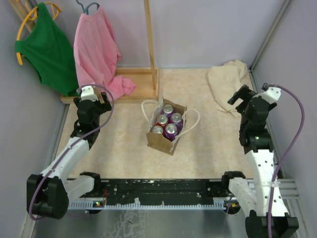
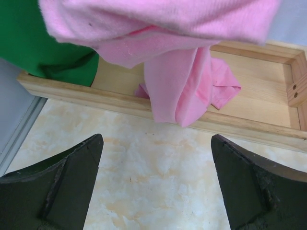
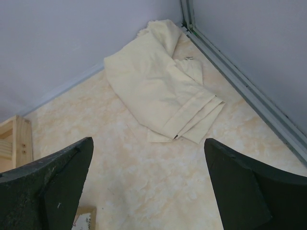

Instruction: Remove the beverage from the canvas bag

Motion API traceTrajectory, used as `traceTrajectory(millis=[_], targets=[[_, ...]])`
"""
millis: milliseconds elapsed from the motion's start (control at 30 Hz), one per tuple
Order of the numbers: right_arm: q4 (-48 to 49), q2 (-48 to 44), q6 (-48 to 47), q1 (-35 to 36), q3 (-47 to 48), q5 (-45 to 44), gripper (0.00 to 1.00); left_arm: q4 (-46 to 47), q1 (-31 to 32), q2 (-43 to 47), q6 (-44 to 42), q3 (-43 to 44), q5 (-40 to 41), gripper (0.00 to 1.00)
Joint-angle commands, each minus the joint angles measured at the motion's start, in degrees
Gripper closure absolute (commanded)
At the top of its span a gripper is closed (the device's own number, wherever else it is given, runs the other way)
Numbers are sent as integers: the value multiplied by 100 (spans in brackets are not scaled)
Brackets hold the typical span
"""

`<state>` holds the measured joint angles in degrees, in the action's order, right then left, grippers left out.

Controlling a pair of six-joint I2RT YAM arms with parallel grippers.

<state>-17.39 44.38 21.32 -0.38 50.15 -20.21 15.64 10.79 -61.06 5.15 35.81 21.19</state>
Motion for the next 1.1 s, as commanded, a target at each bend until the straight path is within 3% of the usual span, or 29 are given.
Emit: traceTrajectory(millis=[0,300,433,633,700,900,1067], targets=[[368,-10,427,21,-108,-30,1,-26,20,289,121,18,148,0],[1413,-290,212,20,-651,967,1,-542,20,578,223,254,65,0],[1213,-100,-91,25,-441,871,1,-763,20,749,204,364,-520,0],[787,464,-549,71,285,1991,1,-1093,20,1015,196,544,-1028,0],[542,702,-779,393,673,1837,1,-1184,20,1098,139,571,-1114,0],[-354,1461,-1820,2461,2114,373,2,-1427,21,1296,174,508,-1191,0],[-1051,2119,-1969,3227,2886,656,3,-1506,20,1304,270,445,-1425,0]])
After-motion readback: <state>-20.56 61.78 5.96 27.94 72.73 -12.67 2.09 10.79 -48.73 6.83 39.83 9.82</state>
